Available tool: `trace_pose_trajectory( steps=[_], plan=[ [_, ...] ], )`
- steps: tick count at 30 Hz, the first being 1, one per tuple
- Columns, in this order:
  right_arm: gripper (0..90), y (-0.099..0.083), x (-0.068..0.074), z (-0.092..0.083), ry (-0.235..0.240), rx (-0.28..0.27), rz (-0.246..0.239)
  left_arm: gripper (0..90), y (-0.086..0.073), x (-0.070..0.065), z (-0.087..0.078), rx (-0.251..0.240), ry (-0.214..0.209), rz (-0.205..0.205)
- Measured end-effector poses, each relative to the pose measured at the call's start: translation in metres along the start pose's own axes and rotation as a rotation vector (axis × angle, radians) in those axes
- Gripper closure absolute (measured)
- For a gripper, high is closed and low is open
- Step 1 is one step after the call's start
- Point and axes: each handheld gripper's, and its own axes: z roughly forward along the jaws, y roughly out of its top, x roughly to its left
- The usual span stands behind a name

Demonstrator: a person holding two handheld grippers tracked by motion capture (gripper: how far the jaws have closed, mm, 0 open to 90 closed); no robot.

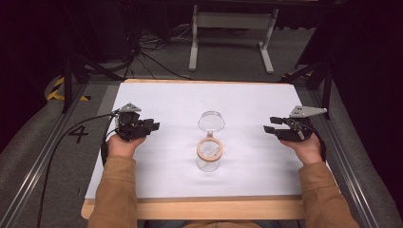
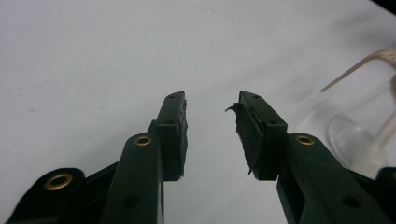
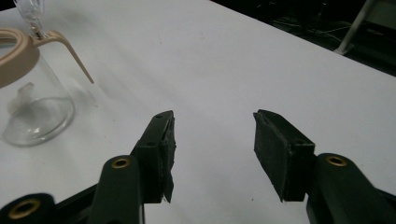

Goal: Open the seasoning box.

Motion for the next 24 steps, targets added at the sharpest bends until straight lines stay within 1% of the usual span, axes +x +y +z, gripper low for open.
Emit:
trace_pose_trajectory(
  steps=[1, 2, 4, 5, 6, 7, 8, 9, 10, 11, 12, 13, 14, 15, 16, 17, 18, 19, 21, 23, 24],
  plan=[
    [48.3, -0.003, -0.003, 0.002, -0.001, -0.002, 0.007, 63.2, -0.002, 0.002, 0.002, 0.014, 0.017, 0.0],
    [48.1, -0.007, -0.005, 0.003, -0.001, 0.001, 0.014, 63.2, -0.004, 0.004, 0.005, 0.022, 0.025, -0.004],
    [45.5, -0.012, -0.009, 0.008, 0.003, 0.024, 0.027, 63.3, -0.008, 0.006, 0.009, 0.027, 0.03, -0.017],
    [45.0, -0.017, -0.012, 0.011, 0.003, 0.024, 0.03, 63.1, -0.009, 0.008, 0.009, 0.028, 0.037, -0.011],
    [44.8, -0.02, -0.013, 0.013, 0.007, 0.025, 0.033, 63.0, -0.01, 0.008, 0.01, 0.025, 0.035, -0.009],
    [44.0, -0.023, -0.015, 0.015, 0.003, 0.032, 0.033, 62.8, -0.011, 0.008, 0.011, 0.019, 0.026, -0.011],
    [43.5, -0.026, -0.016, 0.017, -0.003, 0.04, 0.035, 62.5, -0.012, 0.008, 0.013, 0.016, 0.025, -0.007],
    [43.5, -0.026, -0.016, 0.017, -0.003, 0.04, 0.035, 61.9, -0.012, 0.008, 0.013, 0.016, 0.025, -0.007],
    [42.7, -0.034, -0.02, 0.021, -0.001, 0.048, 0.048, 61.7, -0.012, 0.008, 0.016, 0.041, 0.035, 0.015],
    [42.3, -0.036, -0.022, 0.023, -0.004, 0.06, 0.059, 61.5, -0.013, 0.007, 0.018, 0.038, 0.034, 0.012],
    [42.1, -0.038, -0.023, 0.024, -0.007, 0.071, 0.062, 61.2, -0.013, 0.007, 0.019, 0.048, 0.025, 0.012],
    [42.0, -0.039, -0.023, 0.026, -0.013, 0.084, 0.064, 60.6, -0.014, 0.007, 0.021, 0.045, 0.029, 0.011],
    [42.1, -0.041, -0.023, 0.027, -0.014, 0.092, 0.068, 60.4, -0.014, 0.007, 0.023, 0.048, 0.03, 0.019],
    [42.3, -0.043, -0.024, 0.028, -0.018, 0.094, 0.061, 59.8, -0.015, 0.007, 0.023, 0.05, 0.033, 0.034],
    [42.2, -0.044, -0.023, 0.029, -0.02, 0.097, 0.061, 59.1, -0.017, 0.007, 0.025, 0.042, 0.035, 0.042],
    [42.2, -0.045, -0.023, 0.031, -0.023, 0.108, 0.06, 58.5, -0.017, 0.007, 0.025, 0.045, 0.039, 0.047],
    [42.0, -0.046, -0.023, 0.032, -0.026, 0.12, 0.057, 58.3, -0.018, 0.007, 0.026, 0.046, 0.037, 0.045],
    [42.0, -0.047, -0.022, 0.034, -0.03, 0.128, 0.053, 57.9, -0.018, 0.007, 0.026, 0.038, 0.024, 0.036],
    [42.0, -0.047, -0.022, 0.034, -0.03, 0.13, 0.051, 57.4, -0.018, 0.007, 0.026, 0.04, 0.016, 0.032],
    [41.6, -0.046, -0.021, 0.034, -0.033, 0.118, 0.048, 56.1, -0.017, 0.007, 0.026, 0.025, 0.006, 0.044],
    [41.4, -0.046, -0.021, 0.033, -0.036, 0.116, 0.045, 55.7, -0.017, 0.006, 0.027, 0.02, 0.003, 0.04]
  ],
)
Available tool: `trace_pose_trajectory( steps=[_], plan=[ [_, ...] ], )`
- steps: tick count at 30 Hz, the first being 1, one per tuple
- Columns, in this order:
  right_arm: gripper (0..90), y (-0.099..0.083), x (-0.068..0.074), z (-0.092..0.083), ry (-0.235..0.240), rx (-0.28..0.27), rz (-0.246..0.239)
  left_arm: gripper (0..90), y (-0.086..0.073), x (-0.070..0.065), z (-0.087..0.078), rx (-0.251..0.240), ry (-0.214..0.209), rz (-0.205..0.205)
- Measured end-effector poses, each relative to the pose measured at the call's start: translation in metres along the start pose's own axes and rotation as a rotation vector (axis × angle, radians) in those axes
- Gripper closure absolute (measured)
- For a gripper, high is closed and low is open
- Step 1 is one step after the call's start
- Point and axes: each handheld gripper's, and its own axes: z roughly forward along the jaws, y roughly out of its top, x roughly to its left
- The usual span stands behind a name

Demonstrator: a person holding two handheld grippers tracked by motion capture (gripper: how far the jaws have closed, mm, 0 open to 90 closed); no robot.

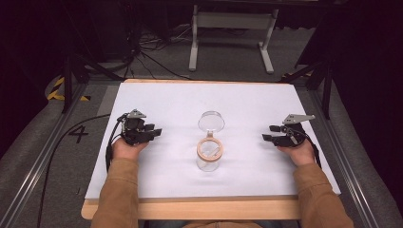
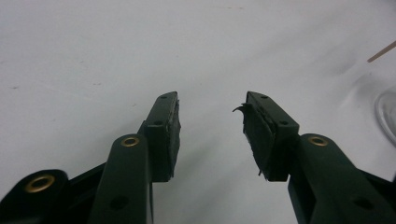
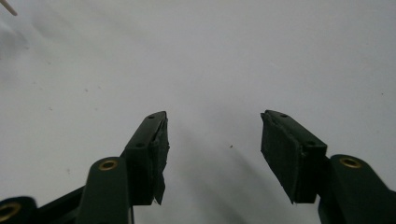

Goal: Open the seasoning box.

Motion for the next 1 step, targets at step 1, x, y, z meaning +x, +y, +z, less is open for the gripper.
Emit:
trace_pose_trajectory(
  steps=[1],
  plan=[
    [41.4, 0.0005, 0.0008, -0.0001, -0.004, -0.004, -0.001, 55.1, 0.0, 0.0, 0.0, 0.0, 0.0, 0.0]
  ],
)
